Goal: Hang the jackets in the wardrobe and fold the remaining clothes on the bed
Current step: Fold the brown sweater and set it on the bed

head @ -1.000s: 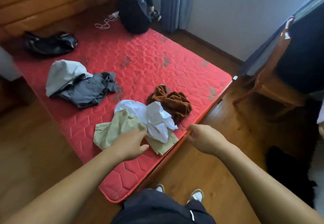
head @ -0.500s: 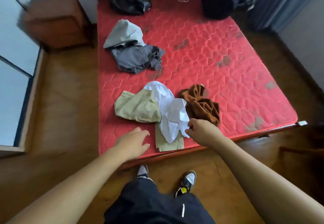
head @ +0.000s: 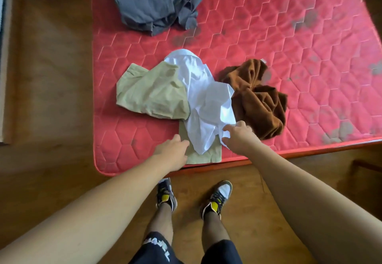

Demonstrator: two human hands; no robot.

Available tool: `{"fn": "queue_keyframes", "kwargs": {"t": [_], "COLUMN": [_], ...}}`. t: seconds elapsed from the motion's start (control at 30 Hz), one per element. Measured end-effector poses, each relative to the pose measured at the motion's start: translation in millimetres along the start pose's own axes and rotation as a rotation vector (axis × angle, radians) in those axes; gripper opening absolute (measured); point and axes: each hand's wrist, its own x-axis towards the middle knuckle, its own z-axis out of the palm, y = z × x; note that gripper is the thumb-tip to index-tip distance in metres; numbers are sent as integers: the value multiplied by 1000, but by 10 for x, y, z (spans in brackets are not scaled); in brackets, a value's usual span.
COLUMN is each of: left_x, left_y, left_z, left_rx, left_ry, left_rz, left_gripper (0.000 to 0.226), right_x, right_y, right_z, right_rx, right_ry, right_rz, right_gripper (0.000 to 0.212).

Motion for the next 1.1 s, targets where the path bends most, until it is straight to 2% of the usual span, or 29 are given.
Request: {"fn": "queue_keyframes", "kwargs": {"t": [0.13,0.27,0.33,0.47,0.6,0.67,0.8,0.87,0.93,1.03,1.1], "left_x": [476,742,888,1214,1549,1726,2139,2332,2463,2617,2722], "left_y": [-23,-48,-74,-86,49,136,224,161,56,-200,-388], "left_z": [387,585,596,583,490,427,363,417,488,486,290], "left_rx": [-15,-69,-147,-291,-286,-222,-164,-93,-9,112,99], "left_ry": [-54,-60,-43,7,157,192,111,109,155,400,401], "left_rz": [3,-22,-53,-113,-166,-176,-253,-304,-313,-218,-157], "left_gripper": [44,54,62,86,109,117,127,119,99,59,40], "right_x": [404,645,771,1007,1285,1398,1624,1745,1854,1998,2075], "right_y": [132,353,423,595,744,727,706,730,781,858,888], "right_z": [359,385,352,266,142,178,345,428,490,525,506], "right_rx": [18,-8,0,-152,-87,-36,-49,-87,-125,-145,-168], "right_ry": [-9,293,369,500,279,197,137,103,85,30,-21], "right_rz": [58,171,173,230,309,258,174,151,121,79,62], "right_gripper": [40,38,52,82,112,112,101,102,102,108,112]}}
